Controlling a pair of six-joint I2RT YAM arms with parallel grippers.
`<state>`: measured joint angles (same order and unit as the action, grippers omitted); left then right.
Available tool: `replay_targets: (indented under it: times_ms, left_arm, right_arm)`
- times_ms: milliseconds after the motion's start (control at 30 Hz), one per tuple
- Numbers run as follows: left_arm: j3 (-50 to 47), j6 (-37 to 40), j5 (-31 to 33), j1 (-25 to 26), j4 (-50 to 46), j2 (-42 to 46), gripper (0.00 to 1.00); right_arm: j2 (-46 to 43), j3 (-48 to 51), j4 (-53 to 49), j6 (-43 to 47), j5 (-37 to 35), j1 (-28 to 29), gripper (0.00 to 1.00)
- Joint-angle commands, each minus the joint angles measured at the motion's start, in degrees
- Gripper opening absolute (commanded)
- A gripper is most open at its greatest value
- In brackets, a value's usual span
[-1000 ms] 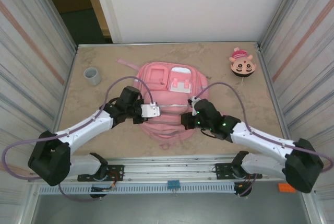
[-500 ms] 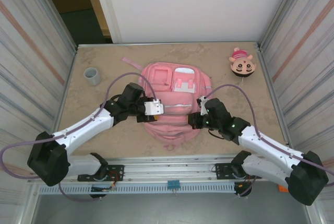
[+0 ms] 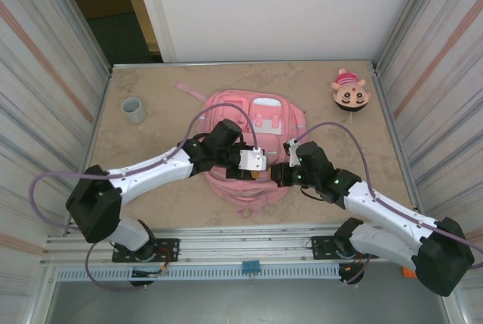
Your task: Pack books, pencil case, and school supplies into a backpack
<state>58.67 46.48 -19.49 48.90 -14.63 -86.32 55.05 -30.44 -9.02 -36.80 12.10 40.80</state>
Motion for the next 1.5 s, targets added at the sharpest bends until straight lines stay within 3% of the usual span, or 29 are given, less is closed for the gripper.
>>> replay_targets:
  times_ms: [0,200,267,367,433,533,700,933,1067,1333,1467]
  left_arm:
    - [2.1,-1.4,0.4,0.4,2.4,-2.2,0.45]
    - [1.6,-2.3,4.1,0.5,3.3,-4.3,0.11]
    - [1.1,-2.4,3.1,0.5,3.7,-3.6,0.07]
    - [-0.2,-3.1,1.4,0.5,5.9,-2.6,0.06]
    - [-0.2,-3.6,0.0,0.5,6.0,-2.4,0.06]
    - [-0.4,-4.0,-1.3,0.5,6.2,-2.1,0.05]
    - [-1.5,-4.2,0.2,0.4,6.8,-1.4,0.01]
    - [-3.6,-4.6,1.5,-0.5,6.7,0.2,0.0]
    - [-5.4,-4.5,1.2,-1.7,5.5,2.3,0.01]
    - [-7.4,-0.2,-5.2,-1.8,-0.1,3.9,0.09]
    - [-8.8,1.1,-5.9,-1.8,-0.8,5.8,0.1]
  right_arm:
    - [-1.0,0.6,2.1,1.8,2.8,-0.1,0.0]
    - [-0.1,1.4,3.4,1.8,6.3,-2.1,0.0]
    - [0.6,1.7,3.3,1.5,7.8,-3.3,0.01]
    - [1.4,1.5,3.5,1.3,8.6,-4.2,0.16]
    - [3.0,1.1,3.7,1.1,8.5,-4.5,0.19]
    - [3.2,0.9,3.3,1.0,7.0,-4.7,0.16]
    - [0.7,0.4,-1.2,1.5,2.9,-5.7,0.0]
    - [-4.0,-0.1,-8.8,2.5,-2.0,-9.8,0.0]
    - [-5.6,-0.9,-10.8,3.1,-1.2,-12.4,0.0]
    - [-3.4,-0.7,-2.2,3.1,11.8,-12.9,0.0]
    - [-1.8,-2.3,-6.1,3.0,6.2,-13.1,0.0]
